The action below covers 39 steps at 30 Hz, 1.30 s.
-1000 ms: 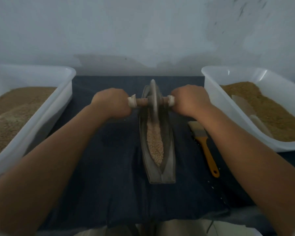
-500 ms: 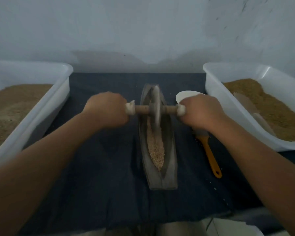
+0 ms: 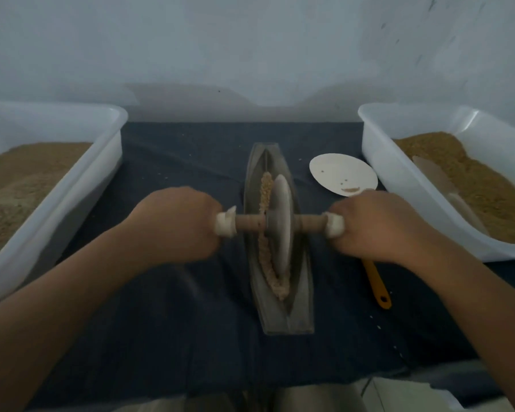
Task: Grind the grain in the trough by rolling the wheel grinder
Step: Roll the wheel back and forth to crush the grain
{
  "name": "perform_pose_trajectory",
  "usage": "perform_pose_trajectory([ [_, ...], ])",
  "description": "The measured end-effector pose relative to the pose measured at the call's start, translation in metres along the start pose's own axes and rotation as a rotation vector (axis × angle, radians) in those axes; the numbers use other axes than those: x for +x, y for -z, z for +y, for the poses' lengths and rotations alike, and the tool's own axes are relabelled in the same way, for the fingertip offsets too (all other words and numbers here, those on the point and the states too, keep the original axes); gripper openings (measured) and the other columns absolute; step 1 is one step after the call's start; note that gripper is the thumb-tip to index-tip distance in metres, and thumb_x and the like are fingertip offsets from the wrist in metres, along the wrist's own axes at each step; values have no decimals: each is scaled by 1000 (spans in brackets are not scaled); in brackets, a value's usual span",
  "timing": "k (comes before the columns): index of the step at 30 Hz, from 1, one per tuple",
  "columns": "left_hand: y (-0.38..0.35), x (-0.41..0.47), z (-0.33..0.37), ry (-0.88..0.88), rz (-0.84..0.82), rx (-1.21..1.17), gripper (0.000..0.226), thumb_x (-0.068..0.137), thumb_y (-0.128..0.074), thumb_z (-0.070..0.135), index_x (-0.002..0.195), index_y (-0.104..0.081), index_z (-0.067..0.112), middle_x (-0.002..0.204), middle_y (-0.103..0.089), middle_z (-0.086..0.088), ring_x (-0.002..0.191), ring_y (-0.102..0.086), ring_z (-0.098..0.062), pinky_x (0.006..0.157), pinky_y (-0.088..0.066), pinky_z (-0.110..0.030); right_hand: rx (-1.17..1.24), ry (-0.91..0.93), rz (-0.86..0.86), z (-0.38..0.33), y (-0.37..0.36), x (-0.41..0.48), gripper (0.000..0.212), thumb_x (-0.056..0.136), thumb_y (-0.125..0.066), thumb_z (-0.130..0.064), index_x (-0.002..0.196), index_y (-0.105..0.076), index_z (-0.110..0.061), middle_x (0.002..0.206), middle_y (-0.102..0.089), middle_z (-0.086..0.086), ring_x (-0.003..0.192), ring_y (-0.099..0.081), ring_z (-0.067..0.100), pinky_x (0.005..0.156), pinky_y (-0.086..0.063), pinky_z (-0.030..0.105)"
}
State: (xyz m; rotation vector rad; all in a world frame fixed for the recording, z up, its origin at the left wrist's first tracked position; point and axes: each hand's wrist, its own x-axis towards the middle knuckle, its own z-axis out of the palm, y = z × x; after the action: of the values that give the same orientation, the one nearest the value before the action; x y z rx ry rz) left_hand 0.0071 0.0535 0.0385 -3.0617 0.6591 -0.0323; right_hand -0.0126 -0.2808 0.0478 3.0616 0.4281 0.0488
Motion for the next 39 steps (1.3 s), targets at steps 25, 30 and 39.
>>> perform_pose_trajectory([
  [25, 32, 95, -5, 136, 4, 59, 30, 85, -64, 49, 78, -59, 20, 81, -62, 1, 76, -60, -28, 68, -49, -36, -66, -168, 95, 9, -6, 99, 32, 82, -49, -57, 69, -64, -31, 68, -64, -10, 61, -59, 14, 52, -39, 28],
  [30, 22, 33, 0, -2, -129, -26, 17, 78, -62, 36, 66, -56, 25, 66, -60, 8, 63, -61, -12, 53, -43, -27, 25, -77, 10, 5, -8, 38, 26, 82, -59, -53, 67, -63, -32, 59, -62, -8, 56, -58, 5, 50, -40, 28],
  [39, 27, 76, -2, 90, 19, 79, 29, 83, -61, 44, 66, -51, 22, 74, -61, 4, 70, -60, -26, 65, -51, -34, -30, -172, 145, 7, -12, 72, 33, 82, -49, -55, 65, -61, -29, 61, -60, -8, 56, -55, 12, 50, -34, 27],
])
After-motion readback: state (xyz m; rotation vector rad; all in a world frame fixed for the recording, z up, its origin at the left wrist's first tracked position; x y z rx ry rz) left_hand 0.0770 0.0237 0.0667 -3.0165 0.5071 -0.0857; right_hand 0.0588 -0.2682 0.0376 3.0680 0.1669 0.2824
